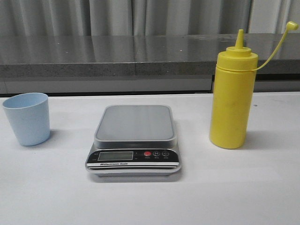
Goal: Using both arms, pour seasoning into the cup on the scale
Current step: 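Move the left gripper down toward the light blue cup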
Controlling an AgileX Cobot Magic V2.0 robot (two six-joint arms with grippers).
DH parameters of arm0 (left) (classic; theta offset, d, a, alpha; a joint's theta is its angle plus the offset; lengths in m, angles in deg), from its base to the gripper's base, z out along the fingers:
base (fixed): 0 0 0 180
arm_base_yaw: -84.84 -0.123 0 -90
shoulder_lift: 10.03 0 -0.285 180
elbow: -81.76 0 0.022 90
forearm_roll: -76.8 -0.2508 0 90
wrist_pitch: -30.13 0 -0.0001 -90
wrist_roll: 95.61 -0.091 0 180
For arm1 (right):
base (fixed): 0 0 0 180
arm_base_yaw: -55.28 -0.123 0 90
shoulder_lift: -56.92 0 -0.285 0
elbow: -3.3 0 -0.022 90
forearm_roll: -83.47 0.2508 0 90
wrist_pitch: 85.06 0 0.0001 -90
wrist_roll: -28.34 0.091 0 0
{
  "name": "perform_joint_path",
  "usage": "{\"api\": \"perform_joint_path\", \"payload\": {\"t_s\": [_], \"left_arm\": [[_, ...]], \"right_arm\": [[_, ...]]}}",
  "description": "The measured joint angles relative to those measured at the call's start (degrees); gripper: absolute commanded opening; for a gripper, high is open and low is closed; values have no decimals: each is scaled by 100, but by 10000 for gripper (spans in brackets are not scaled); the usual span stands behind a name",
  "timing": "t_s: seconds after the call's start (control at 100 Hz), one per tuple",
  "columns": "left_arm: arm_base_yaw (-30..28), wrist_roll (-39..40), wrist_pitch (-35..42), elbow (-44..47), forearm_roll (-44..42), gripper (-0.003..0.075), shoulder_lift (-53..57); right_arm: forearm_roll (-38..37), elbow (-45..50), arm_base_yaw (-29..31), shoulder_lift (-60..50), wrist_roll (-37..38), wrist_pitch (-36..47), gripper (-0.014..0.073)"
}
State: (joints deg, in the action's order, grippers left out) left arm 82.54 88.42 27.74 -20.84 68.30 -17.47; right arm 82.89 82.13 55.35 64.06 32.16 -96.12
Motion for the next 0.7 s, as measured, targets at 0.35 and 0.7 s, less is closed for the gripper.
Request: {"api": "perform_joint_path", "payload": {"t_s": [0.35, 0.7], "left_arm": [[0, 0, 0, 0, 0, -20, 0], [0, 0, 28, 0, 44, -20, 0]], "right_arm": [[0, 0, 0, 0, 0, 0, -68], [0, 0, 0, 0, 0, 0, -68]]}}
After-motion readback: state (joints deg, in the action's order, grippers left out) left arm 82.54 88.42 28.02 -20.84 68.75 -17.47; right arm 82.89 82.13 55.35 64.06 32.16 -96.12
